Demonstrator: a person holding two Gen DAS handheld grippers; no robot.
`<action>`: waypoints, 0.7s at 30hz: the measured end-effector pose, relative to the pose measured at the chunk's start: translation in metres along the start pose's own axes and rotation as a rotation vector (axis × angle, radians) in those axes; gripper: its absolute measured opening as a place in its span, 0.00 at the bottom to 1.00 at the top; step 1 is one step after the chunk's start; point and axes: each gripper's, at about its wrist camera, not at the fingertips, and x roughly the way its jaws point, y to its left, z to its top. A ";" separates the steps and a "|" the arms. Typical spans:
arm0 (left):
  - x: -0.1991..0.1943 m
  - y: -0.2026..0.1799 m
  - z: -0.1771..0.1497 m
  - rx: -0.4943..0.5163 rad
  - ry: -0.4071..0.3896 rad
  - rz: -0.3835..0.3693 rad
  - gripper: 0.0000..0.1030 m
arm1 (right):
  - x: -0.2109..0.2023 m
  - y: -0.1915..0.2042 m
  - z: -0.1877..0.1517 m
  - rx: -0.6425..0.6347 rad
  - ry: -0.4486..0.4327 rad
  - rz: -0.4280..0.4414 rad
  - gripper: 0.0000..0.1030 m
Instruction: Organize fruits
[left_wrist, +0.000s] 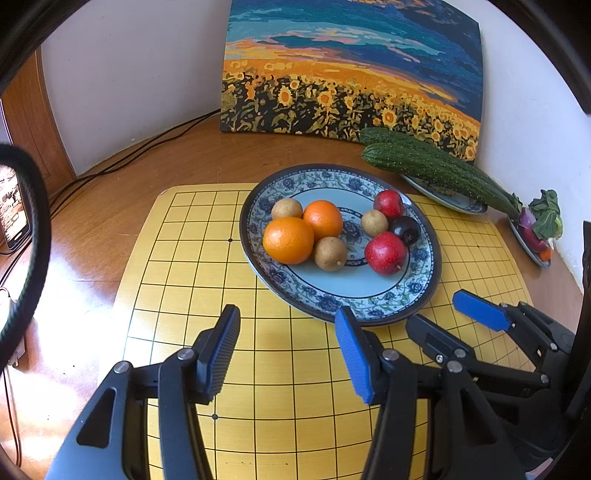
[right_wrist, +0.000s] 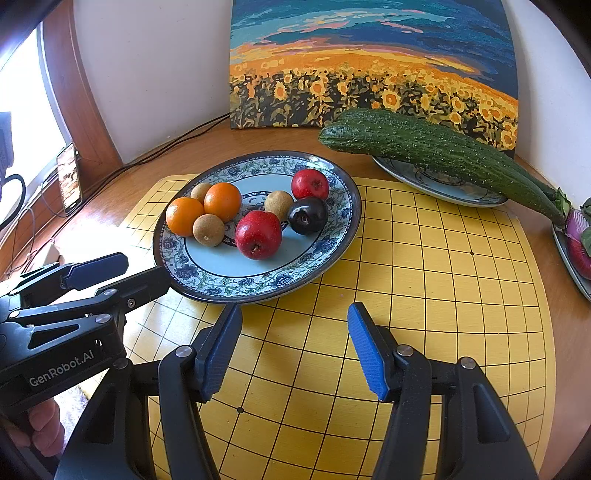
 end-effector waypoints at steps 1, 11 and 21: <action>0.000 0.000 0.000 0.000 0.000 0.000 0.55 | 0.000 0.000 0.000 0.000 0.000 0.000 0.59; 0.000 0.000 0.000 -0.001 0.000 0.000 0.55 | 0.001 0.000 0.000 0.001 0.002 0.000 0.59; 0.000 0.000 0.000 0.004 -0.007 0.005 0.55 | 0.001 -0.001 0.000 0.000 0.004 0.000 0.59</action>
